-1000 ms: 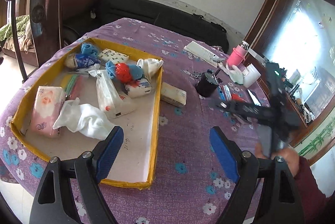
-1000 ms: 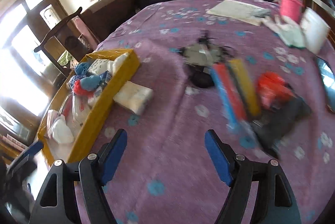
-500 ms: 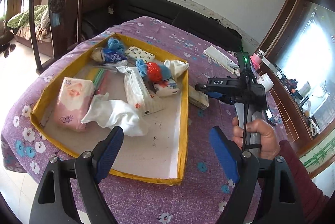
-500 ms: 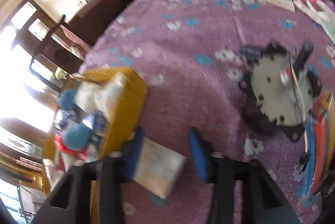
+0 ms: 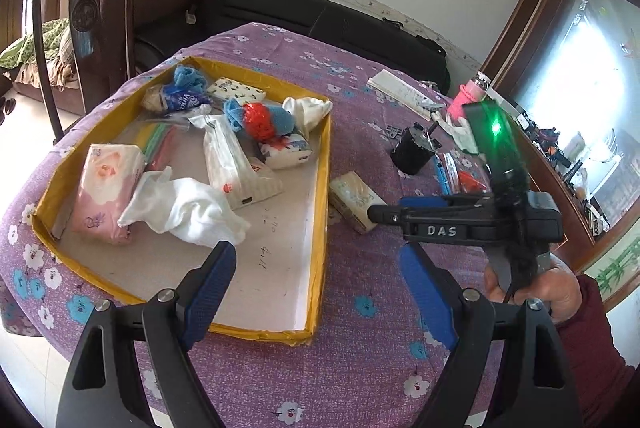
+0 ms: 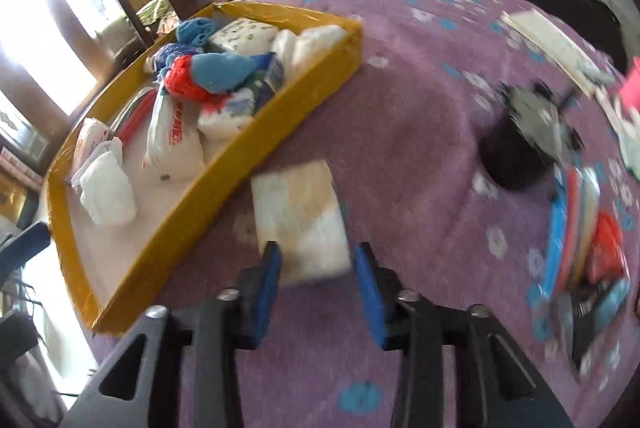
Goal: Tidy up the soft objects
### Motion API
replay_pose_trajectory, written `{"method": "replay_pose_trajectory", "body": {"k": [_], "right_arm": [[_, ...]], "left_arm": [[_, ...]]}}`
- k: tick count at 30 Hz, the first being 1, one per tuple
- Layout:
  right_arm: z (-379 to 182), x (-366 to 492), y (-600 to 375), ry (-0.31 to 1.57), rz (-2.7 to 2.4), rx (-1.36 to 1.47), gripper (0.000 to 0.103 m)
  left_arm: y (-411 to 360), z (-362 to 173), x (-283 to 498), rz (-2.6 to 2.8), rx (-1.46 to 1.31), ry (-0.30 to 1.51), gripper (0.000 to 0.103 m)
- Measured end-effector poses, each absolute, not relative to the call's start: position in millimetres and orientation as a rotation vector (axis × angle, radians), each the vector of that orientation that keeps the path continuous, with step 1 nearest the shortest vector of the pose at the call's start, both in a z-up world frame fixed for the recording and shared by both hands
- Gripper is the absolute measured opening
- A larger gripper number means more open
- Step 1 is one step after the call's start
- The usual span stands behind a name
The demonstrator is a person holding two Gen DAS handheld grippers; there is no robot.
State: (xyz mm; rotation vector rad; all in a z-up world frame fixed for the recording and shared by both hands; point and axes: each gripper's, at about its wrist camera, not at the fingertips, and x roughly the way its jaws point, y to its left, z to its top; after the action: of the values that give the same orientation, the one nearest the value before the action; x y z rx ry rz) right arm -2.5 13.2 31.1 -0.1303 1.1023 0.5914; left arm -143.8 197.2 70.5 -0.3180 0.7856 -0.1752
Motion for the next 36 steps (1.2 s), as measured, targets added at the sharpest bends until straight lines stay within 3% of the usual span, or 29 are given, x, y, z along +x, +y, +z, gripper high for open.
{"method": "replay_pose_trajectory", "body": {"k": [2,7,8,9,10,14,16,18,22,24,27,36], "right_arm": [[34.9,-4.0,10.2,1.039,0.573,-0.131,0.089],[30.0,7.7,34.9,1.000,0.565,-0.125,0.090],[26.5,8.9,41.5,1.007,0.568,-0.134,0.085],[24.1,8.8,46.0,1.020,0.571,-0.139,0.054],[19.9,9.7,51.2,1.042,0.569,-0.144,0.048],[23.9,-6.6,33.6,1.049,0.442,-0.163,0.047],[20.9,-17.3,13.6,1.068,0.403,-0.131,0.050],[15.8,-28.0,-13.3,1.127,0.412,-0.060,0.074],[26.6,-46.2,-87.9,1.104,0.474,0.178,0.078],[35.7,-54.2,-128.6,1.029,0.403,0.219,0.086],[38.2,-60.8,-183.3,0.952,0.258,0.251,0.088],[21.3,-71.0,-246.9,0.986,0.159,0.380,0.088]], "left_arm": [[191.5,68.3,-142.7,-0.188,-0.317,0.795,0.084],[179.6,73.5,-149.6,-0.197,-0.277,0.791,0.084],[179.0,74.8,-150.9,-0.193,-0.272,0.788,0.084],[179.4,76.0,-152.2,-0.189,-0.268,0.786,0.084],[180.1,76.8,-152.6,-0.184,-0.267,0.786,0.084],[182.7,76.4,-152.3,-0.173,-0.269,0.788,0.084],[178.7,74.6,-149.7,-0.186,-0.263,0.794,0.084],[168.9,72.3,-146.6,-0.208,-0.247,0.806,0.084],[142.5,66.2,-138.9,-0.261,-0.194,0.834,0.084],[126.9,62.8,-133.1,-0.282,-0.154,0.846,0.084],[102.0,57.2,-118.4,-0.297,-0.091,0.869,0.084],[42.0,17.6,-48.1,-0.281,0.042,0.928,0.083]]}}
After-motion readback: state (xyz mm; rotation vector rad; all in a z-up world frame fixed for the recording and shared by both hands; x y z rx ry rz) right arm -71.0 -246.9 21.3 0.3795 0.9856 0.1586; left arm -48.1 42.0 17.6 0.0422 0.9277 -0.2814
